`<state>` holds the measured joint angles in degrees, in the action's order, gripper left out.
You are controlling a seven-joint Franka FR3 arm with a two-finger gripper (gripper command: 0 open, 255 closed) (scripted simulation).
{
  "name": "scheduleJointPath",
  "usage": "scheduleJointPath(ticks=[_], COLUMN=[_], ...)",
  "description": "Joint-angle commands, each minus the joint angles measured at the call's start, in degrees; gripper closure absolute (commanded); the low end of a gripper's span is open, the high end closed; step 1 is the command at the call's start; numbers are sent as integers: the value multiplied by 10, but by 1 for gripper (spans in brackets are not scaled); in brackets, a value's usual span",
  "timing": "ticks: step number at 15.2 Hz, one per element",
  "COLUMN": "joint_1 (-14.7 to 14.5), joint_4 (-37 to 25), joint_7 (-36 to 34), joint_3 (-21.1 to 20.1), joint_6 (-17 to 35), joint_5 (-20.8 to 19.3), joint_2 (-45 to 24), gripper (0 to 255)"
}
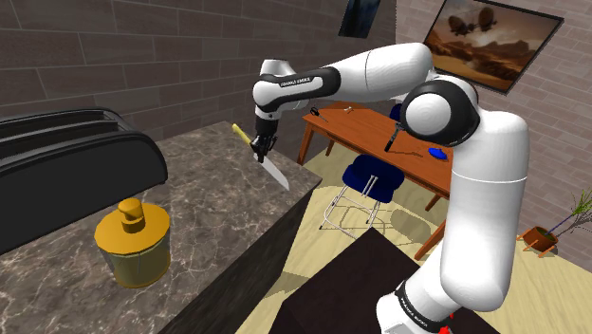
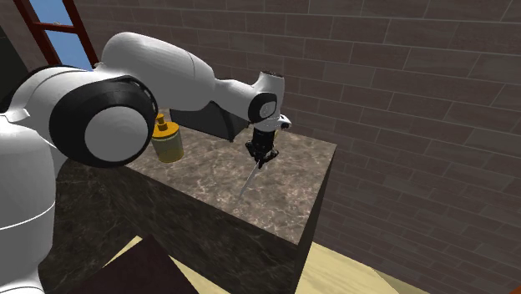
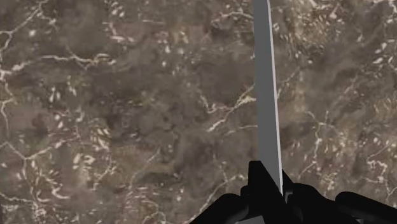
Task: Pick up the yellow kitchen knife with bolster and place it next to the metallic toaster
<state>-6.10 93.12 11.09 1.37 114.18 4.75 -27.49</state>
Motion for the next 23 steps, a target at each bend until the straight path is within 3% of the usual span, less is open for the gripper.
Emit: scheduleJointPath(ticks=[1, 23], joint_1=[0, 1], joint_4=[-6, -118], joint_7=[-1, -11], joint_3=[0, 1], joint_6=[-13, -164], joint_5=[-1, -5], joint_2=[7, 47], gripper=[255, 255])
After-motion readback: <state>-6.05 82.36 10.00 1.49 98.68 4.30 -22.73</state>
